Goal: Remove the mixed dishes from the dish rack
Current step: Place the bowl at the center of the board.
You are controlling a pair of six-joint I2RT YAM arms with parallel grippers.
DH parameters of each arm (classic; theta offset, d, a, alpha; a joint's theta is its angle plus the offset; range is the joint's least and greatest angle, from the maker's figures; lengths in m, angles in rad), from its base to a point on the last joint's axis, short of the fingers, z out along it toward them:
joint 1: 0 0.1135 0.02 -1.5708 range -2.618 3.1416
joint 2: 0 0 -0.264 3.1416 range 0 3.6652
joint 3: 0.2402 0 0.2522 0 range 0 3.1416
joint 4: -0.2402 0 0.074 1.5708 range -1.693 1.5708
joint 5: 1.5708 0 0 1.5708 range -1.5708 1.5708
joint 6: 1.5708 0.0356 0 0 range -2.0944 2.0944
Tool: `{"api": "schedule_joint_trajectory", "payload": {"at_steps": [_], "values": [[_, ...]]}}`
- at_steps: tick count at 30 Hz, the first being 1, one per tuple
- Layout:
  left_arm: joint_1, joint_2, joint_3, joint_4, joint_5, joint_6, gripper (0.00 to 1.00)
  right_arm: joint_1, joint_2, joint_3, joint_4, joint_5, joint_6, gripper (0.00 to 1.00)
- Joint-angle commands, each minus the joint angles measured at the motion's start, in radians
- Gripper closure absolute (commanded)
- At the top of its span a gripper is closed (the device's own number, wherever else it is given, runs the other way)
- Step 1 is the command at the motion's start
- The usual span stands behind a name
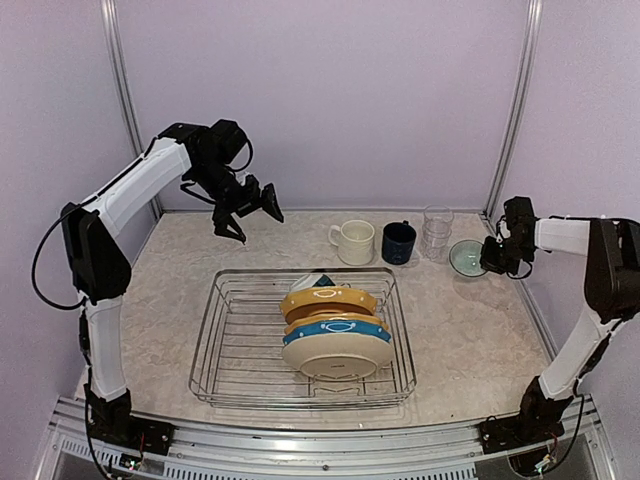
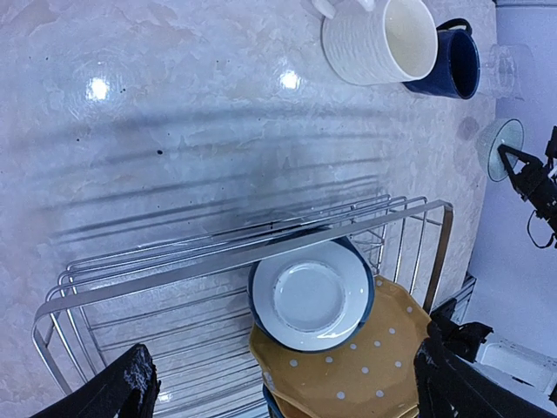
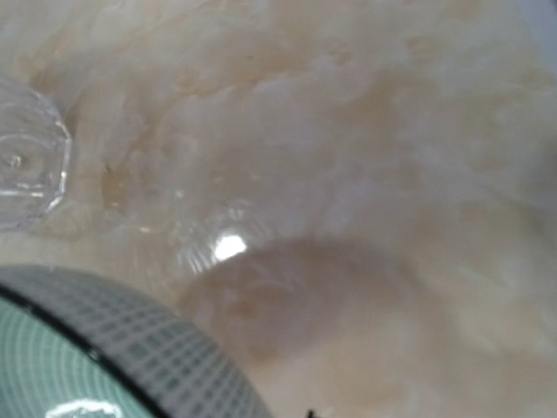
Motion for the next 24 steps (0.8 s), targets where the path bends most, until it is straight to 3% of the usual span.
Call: {"api": "schedule_joint_trajectory", "payload": {"at_steps": [1,12,19,24], "values": [[0.022,0.004,0.054,-0.064,-0.008,0.015,0.01,-0.009,0.047,-0.014,0.151,-0.07,-0.019,1.0],[0.049,0.032,0.083,-0.066,-0.001,0.023,0.01,-0.005,0.133,-0.07,0.266,-0.202,0.006,1.0],[0.049,0.049,0.088,-0.075,0.007,0.031,0.01,0.019,0.149,-0.057,0.228,-0.169,-0.019,1.0],[0.049,0.057,0.091,-0.077,0.013,0.033,0.01,0.027,0.141,-0.051,0.196,-0.177,-0.051,0.86]]}}
